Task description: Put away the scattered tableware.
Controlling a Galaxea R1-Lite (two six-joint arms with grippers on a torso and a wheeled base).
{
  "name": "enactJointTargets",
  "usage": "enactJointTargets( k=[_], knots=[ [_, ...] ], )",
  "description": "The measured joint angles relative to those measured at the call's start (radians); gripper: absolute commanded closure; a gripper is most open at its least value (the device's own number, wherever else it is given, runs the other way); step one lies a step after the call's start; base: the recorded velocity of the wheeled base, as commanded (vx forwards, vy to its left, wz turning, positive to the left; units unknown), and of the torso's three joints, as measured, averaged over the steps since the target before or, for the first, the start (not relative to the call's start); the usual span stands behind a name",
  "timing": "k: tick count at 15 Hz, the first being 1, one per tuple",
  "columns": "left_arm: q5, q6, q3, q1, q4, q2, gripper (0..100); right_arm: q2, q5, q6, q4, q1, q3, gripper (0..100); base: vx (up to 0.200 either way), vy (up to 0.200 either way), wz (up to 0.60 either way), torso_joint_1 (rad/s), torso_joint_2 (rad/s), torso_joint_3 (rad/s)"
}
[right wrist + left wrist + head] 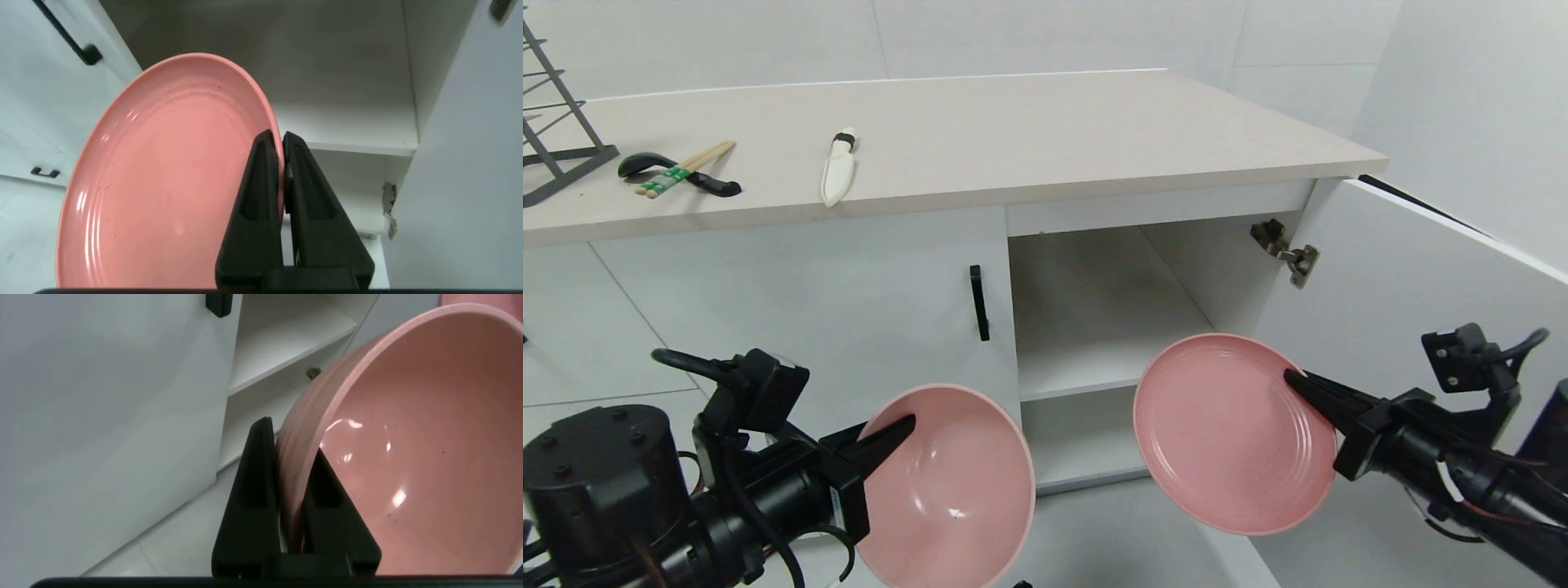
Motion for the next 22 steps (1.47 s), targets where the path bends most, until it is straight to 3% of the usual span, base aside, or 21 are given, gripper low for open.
enactJointTargets(
  k=[10,15,22],
  knots=[
    [0.000,0.001,0.008,-0.013,-0.001,0.011,100,0.211,0.000,-0.001,-0.001,0.020,-0.146,100,0.000,0.000,0.00,0.000,0.00,0.000],
    [-0.002,0.017,0.014,-0.014,-0.002,0.010,100,0.300,-0.003,-0.003,0.000,0.020,-0.213,100,0.200,0.000,0.00,0.000,0.00,0.004],
    [-0.003,0.031,0.062,-0.048,-0.074,0.027,100,0.384,-0.003,-0.003,-0.001,0.022,-0.243,100,0.000,0.000,0.00,0.000,0.00,0.000]
  ],
)
